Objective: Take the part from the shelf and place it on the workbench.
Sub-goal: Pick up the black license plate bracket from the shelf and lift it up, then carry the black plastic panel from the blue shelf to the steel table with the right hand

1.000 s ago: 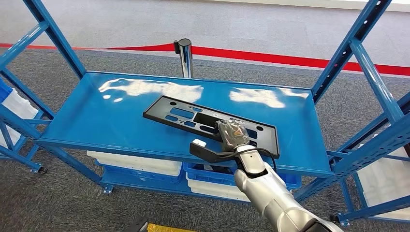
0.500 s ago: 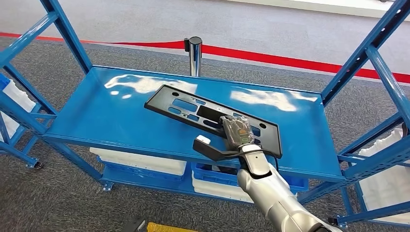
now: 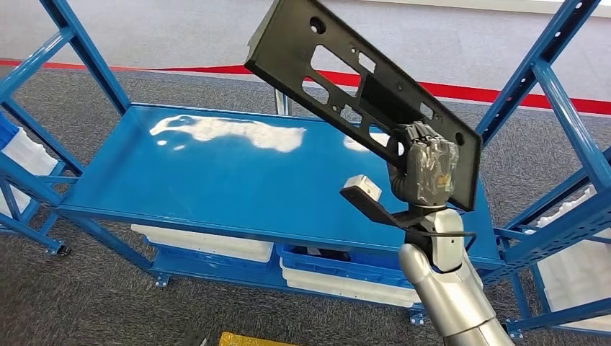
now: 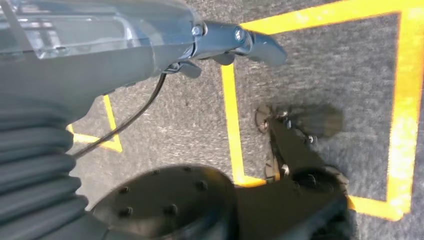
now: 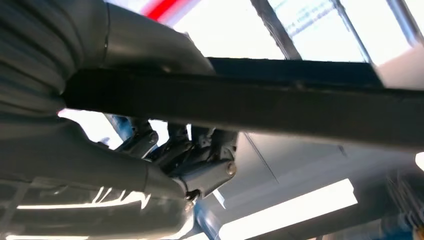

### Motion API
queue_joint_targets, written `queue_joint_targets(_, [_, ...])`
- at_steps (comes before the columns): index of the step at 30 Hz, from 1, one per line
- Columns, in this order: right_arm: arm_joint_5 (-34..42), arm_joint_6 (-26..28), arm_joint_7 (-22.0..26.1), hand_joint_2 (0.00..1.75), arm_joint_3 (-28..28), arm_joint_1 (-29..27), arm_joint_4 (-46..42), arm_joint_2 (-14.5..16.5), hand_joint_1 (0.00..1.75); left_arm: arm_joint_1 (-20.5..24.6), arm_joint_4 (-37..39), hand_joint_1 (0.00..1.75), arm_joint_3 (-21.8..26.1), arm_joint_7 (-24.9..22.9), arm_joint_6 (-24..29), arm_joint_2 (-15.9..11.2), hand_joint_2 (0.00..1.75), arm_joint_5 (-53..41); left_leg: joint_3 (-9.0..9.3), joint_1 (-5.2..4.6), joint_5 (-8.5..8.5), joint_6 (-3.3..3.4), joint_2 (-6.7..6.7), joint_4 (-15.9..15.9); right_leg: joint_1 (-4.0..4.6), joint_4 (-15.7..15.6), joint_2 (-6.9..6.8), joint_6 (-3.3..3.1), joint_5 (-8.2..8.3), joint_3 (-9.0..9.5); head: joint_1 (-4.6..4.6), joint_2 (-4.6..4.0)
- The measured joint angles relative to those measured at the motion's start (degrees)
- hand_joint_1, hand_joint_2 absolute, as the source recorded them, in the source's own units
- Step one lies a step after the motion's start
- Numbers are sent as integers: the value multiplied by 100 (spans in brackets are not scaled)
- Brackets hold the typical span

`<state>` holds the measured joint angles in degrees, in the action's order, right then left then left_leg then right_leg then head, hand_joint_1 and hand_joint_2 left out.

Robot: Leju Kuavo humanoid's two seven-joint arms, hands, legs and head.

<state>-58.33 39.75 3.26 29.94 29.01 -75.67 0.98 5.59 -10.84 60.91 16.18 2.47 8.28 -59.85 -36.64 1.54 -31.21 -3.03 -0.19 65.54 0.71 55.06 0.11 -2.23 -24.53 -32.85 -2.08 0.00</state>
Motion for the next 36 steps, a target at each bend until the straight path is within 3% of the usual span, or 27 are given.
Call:
queue_joint_targets(2, [-112,31,323,175,-386,-497,-839,-122,175,-65,0,0,110,14,78,-12,175,106,-318,-6,-281,-6,0,715,11,3,-3,-13,-20,18,-38,0])
queue_joint_targets(3, [-118,33,531,175,-595,-751,-1218,-149,175,-90,0,0,163,21,109,-18,175,154,-365,-6,-269,-8,0,819,13,6,-2,-12,-30,26,-50,0])
queue_joint_targets(4, [-92,33,730,175,-803,-997,-1550,-160,175,-105,0,0,211,28,134,-24,175,198,-293,-3,-145,-10,1,671,13,11,-1,-3,-41,38,-65,0])
queue_joint_targets(6, [39,34,1220,175,-1240,-1480,-2161,-144,175,-115,-1,0,317,39,173,-34,175,297,98,8,217,-8,0,-112,9,35,2,41,-76,69,-94,0])
queue_joint_targets(8, [195,36,1668,175,-1650,-1914,-2673,-83,175,-123,-1,0,428,42,194,-39,175,385,393,7,421,21,-15,-706,29,93,3,93,-111,75,-98,0])
queue_joint_targets(12, [460,34,2250,175,-2276,-2583,-3403,115,175,-144,-2,0,599,53,243,-40,175,481,422,-20,465,122,-24,-794,16,172,3,151,-172,52,-54,0])
queue_joint_targets(14, [599,33,2458,175,-2530,-2853,-3650,220,175,-142,-4,0,666,62,274,-43,175,516,392,-3,504,187,-15,-805,-13,516,3,207,-483,-68,-24,0])
queue_joint_targets(16, [698,33,2566,175,-2746,-3069,-3826,307,175,-143,-7,0,724,63,288,-45,175,536,335,1,540,227,-2,-803,-51,1251,3,256,-969,-333,11,0])
queue_joint_targets(17, [746,33,2606,175,-2848,-3178,-3888,345,175,-147,-7,0,749,61,291,-45,175,541,301,3,562,235,5,-802,-71,1589,3,269,-1132,-443,16,0])
queue_joint_targets(18, [797,32,2638,175,-2950,-3285,-3942,382,175,-151,-7,0,771,58,292,-44,175,544,266,6,587,237,11,-801,-85,1770,3,276,-1192,-473,20,0])
queue_joint_targets(20, [879,31,2685,175,-3113,-3452,-4018,447,175,-154,-7,0,805,46,292,-43,175,547,206,14,640,223,15,-801,-98,1482,3,276,-1011,-210,23,0])
queue_joint_targets(22, [917,31,2722,175,-3237,-3549,-4096,504,175,-153,-7,0,843,26,292,-36,175,544,167,22,694,189,16,-802,-84,577,1,247,-734,370,23,0])
queue_joint_targets(24, [943,31,2769,175,-3337,-3628,-4176,557,175,-152,-7,0,871,9,292,-20,175,533,149,37,756,125,22,-814,-38,0,0,221,-600,714,25,0])
queue_joint_targets(26, [980,31,2825,175,-3427,-3734,-4247,609,175,-151,-6,0,883,-4,292,-2,175,512,151,54,828,45,29,-850,5,-52,1,206,-550,705,33,0])
queue_joint_targets(28, [1032,30,2882,175,-3519,-3846,-4326,672,175,-157,-5,0,887,-22,291,14,175,485,123,48,801,-15,32,-831,-25,-95,-9,167,-457,635,34,0])
queue_joint_targets(29, [1058,29,2908,175,-3569,-3899,-4369,707,175,-162,-4,0,888,-32,291,22,175,471,71,35,649,-30,31,-701,-44,-118,-14,130,-393,582,18,0])
queue_joint_targets(30, [1080,29,2930,175,-3616,-3949,-4411,741,175,-165,-3,0,888,-38,288,27,175,457,-22,17,388,-29,30,-421,-63,-132,-18,98,-332,518,-8,0])
queue_joint_targets(32, [1101,28,2952,175,-3709,-4065,-4478,788,175,-166,-1,0,888,-45,284,34,175,435,-244,-15,-196,-22,28,384,-54,-129,-18,50,-235,390,-57,0])
queue_joint_targets(33, [1110,27,2952,175,-3757,-4135,-4506,805,175,-166,0,0,888,-45,279,36,175,421,-313,-26,-379,-21,28,750,-49,-125,-19,47,-187,327,-72,0])
queue_joint_targets(34, [1124,27,2948,175,-3810,-4218,-4539,816,175,-167,0,0,888,-48,275,39,175,406,-291,-31,-437,-19,28,935,-46,-120,-19,50,-145,269,-82,0])
queue_joint_targets(35, [1144,27,2944,175,-3869,-4318,-4581,828,175,-168,0,0,888,-52,270,44,175,386,-165,-33,-396,-16,29,913,-45,-113,-19,58,-106,215,-94,0])
queue_joint_targets(36, [1169,27,2940,175,-3933,-4423,-4633,839,175,-169,0,0,888,-59,263,50,175,362,82,-31,-266,-13,30,623,-47,-103,-19,74,-77,173,-104,0])
